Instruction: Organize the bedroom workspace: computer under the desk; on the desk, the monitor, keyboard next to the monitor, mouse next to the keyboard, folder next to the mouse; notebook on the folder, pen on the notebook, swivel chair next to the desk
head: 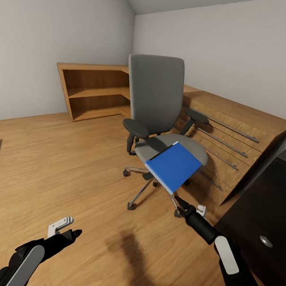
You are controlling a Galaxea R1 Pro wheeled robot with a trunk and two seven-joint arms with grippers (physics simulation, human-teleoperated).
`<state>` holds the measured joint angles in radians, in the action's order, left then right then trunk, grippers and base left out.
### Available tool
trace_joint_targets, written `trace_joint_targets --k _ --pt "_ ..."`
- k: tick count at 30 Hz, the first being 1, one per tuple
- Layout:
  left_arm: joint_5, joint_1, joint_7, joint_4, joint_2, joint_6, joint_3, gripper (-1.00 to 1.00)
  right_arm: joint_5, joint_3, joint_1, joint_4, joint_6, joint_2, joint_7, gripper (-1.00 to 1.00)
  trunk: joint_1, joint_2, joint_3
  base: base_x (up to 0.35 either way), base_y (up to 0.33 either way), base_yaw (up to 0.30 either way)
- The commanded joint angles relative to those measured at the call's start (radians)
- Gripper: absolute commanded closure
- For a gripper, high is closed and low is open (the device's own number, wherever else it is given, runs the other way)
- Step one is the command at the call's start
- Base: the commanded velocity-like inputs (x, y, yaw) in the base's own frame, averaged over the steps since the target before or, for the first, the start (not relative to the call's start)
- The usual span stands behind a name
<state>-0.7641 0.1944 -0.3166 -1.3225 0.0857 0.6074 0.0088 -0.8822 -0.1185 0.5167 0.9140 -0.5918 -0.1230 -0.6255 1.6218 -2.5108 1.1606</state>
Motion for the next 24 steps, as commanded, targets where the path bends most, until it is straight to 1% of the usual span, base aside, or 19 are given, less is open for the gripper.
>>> trace_joint_targets --k 1,6,7,10,16,24 --pt "-0.011 0.0 -0.009 -0.001 0.0 0.003 0.0 -1.0 -0.016 -0.002 0.0 0.0 -0.02 0.0 0.0 -1.0 0.0 0.0 0.001 0.0 0.0 0.0" --pt "-0.011 0.0 -0.009 -0.001 0.0 0.003 -0.001 -1.0 -0.078 -0.003 0.001 0.001 -0.087 -0.001 0.0 -1.0 0.0 0.0 0.001 0.0 0.0 0.0" --pt "-0.011 0.0 -0.009 -0.001 0.0 0.003 -0.001 -1.0 -0.1 -0.003 0.001 0.001 -0.11 -0.001 0.0 -1.0 0.0 0.0 0.001 0.0 0.0 0.0" --pt "-0.011 0.0 -0.009 -0.001 0.0 0.003 -0.001 -1.0 -0.121 -0.004 0.001 0.002 -0.134 -0.002 0.0 -1.0 0.0 0.0 0.001 0.0 0.0 0.0" --pt "-0.012 0.0 -0.009 -0.001 0.0 0.003 -0.002 -1.0 -0.139 -0.004 0.001 0.002 -0.155 -0.003 0.0 -1.0 0.0 0.0 0.001 0.0 0.0 0.0" --pt "-0.012 0.0 -0.009 0.0 0.0 0.003 -0.005 -1.0 -0.144 -0.005 0.001 0.003 -0.16 -0.003 0.0 -1.0 0.0 0.0 0.001 0.0 0.0 0.0"
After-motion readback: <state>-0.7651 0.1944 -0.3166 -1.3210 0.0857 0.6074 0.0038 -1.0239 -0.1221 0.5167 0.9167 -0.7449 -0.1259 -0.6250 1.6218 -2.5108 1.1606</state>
